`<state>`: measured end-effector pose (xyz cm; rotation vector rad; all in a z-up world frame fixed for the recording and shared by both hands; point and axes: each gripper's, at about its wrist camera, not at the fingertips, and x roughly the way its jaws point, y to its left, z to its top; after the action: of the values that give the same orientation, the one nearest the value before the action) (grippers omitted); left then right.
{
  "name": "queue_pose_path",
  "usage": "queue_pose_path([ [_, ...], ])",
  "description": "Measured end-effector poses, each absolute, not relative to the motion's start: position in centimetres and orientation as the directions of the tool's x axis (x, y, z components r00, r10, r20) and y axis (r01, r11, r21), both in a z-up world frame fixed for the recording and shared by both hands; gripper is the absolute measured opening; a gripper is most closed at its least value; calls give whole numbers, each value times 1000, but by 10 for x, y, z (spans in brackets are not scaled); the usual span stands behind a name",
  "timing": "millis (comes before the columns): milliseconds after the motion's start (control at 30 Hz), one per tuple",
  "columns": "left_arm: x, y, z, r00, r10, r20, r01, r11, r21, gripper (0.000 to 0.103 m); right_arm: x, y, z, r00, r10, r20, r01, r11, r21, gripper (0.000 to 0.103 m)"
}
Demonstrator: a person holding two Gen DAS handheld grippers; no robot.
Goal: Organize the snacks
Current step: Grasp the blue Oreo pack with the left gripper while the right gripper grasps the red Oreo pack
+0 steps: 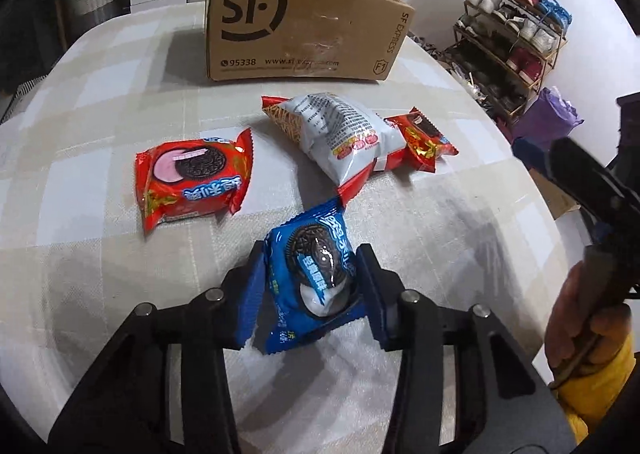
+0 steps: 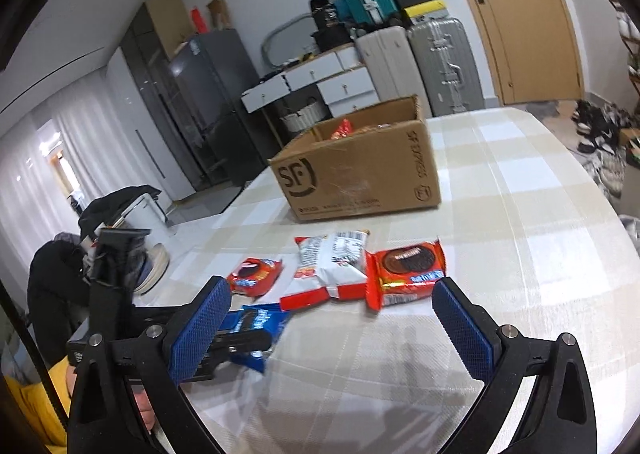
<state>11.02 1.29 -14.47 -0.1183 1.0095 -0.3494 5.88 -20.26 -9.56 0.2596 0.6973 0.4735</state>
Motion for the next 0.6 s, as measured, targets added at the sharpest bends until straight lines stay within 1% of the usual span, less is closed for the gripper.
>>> queue_pose_path([
  [167, 100, 25, -135, 505, -364, -783, 230, 931, -284, 41, 61, -199, -98, 668, 459, -586, -305, 887, 347, 102],
  [433, 83, 50, -119, 540, -390, -746, 220, 921, -321, 41, 92, -192, -108, 656, 303, -691, -256, 951, 174, 102],
  [600, 77, 61, -114, 549, -398, -735, 209, 917, -340, 41, 118, -191, -124, 630, 250, -736, -245, 962, 117, 102],
])
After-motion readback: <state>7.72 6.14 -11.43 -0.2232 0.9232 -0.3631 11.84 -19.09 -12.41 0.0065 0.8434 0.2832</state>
